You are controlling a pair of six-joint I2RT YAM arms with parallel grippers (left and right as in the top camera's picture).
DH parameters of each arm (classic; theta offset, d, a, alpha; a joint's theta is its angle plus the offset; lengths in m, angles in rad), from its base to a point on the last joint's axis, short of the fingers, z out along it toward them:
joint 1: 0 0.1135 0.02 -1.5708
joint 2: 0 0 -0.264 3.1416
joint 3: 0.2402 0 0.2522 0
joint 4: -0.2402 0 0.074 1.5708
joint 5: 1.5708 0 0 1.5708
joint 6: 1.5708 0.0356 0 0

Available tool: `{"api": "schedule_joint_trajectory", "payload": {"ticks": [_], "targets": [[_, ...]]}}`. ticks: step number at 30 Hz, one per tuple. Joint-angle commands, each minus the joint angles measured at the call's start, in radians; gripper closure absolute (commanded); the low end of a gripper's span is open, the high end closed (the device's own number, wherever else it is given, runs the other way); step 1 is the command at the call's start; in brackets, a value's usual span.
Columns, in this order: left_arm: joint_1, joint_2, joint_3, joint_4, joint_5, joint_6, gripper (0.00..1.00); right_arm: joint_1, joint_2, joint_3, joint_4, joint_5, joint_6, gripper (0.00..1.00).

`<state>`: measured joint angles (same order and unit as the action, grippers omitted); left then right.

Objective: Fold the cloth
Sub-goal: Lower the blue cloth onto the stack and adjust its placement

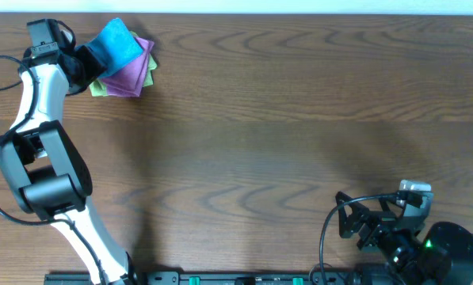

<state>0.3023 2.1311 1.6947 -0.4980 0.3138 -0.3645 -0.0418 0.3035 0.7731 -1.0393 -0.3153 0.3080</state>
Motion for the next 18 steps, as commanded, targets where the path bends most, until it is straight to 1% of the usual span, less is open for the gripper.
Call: {"api": "schedule_joint_trajectory", "payload": {"ticks": [1, 2, 4, 5, 12, 15, 16, 17, 18], "targets": [[0.007, -0.056, 0.019, -0.006, -0.011, 0.049, 0.33, -0.007, -0.003, -0.003, -0.002, -0.003, 0.017, 0.01], [0.007, -0.064, 0.019, -0.006, -0.011, 0.059, 0.27, -0.007, -0.003, -0.003, -0.002, -0.003, 0.017, 0.01], [0.007, -0.089, 0.019, -0.006, -0.020, 0.074, 0.03, -0.007, -0.003, -0.003, -0.002, -0.003, 0.017, 0.01], [0.007, -0.100, 0.019, -0.007, -0.030, 0.074, 0.04, -0.007, -0.003, -0.003, -0.002, -0.003, 0.017, 0.01], [0.012, -0.177, 0.019, -0.007, -0.035, 0.084, 0.04, -0.007, -0.003, -0.003, -0.002, -0.003, 0.017, 0.01], [0.010, -0.193, 0.019, 0.011, -0.001, 0.084, 0.04, -0.007, -0.003, -0.003, -0.002, -0.003, 0.017, 0.01], [0.006, -0.193, 0.019, 0.032, 0.028, 0.081, 0.00, -0.007, -0.003, -0.003, -0.002, -0.003, 0.017, 0.01], [0.002, -0.190, 0.019, 0.045, 0.037, 0.080, 0.13, -0.007, -0.003, -0.003, -0.002, -0.003, 0.017, 0.01], [-0.003, -0.188, 0.019, 0.059, 0.044, 0.080, 0.34, -0.007, -0.003, -0.003, -0.002, -0.003, 0.017, 0.01]]}}
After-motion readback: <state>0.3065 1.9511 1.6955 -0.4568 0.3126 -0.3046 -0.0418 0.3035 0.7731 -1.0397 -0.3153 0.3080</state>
